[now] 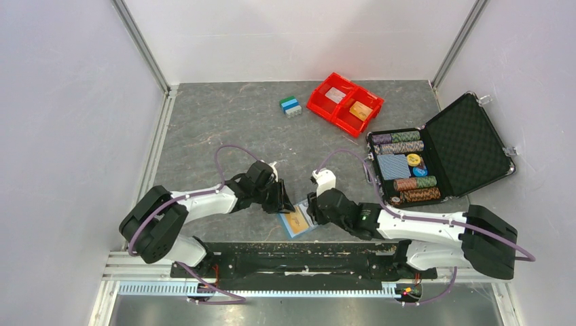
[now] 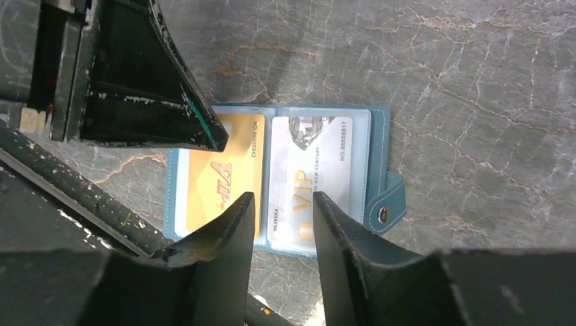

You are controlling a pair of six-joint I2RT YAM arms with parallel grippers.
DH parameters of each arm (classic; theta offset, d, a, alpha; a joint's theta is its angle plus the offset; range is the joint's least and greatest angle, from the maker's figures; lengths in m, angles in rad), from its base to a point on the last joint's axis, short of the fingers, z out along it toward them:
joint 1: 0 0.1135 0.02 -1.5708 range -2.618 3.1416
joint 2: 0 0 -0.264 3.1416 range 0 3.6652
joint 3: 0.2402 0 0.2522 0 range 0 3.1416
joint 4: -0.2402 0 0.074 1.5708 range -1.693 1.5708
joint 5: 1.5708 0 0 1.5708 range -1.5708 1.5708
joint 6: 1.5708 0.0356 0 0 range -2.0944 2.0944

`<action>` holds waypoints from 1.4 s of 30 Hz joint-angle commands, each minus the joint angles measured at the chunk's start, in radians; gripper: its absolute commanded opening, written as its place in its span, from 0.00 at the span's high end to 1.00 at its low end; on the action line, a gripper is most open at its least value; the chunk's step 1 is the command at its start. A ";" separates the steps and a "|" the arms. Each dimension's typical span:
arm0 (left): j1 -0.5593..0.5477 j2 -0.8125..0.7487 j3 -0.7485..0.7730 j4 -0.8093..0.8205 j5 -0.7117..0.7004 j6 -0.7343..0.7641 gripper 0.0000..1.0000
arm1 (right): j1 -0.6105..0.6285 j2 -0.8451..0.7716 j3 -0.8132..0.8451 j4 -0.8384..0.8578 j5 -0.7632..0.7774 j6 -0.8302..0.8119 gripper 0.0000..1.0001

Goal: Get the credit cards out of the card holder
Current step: Remove the credit card from the card holder.

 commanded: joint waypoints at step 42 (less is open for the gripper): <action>-0.082 0.138 -0.043 0.308 -0.129 -0.143 0.60 | -0.255 0.018 -0.300 0.359 -0.333 0.053 0.72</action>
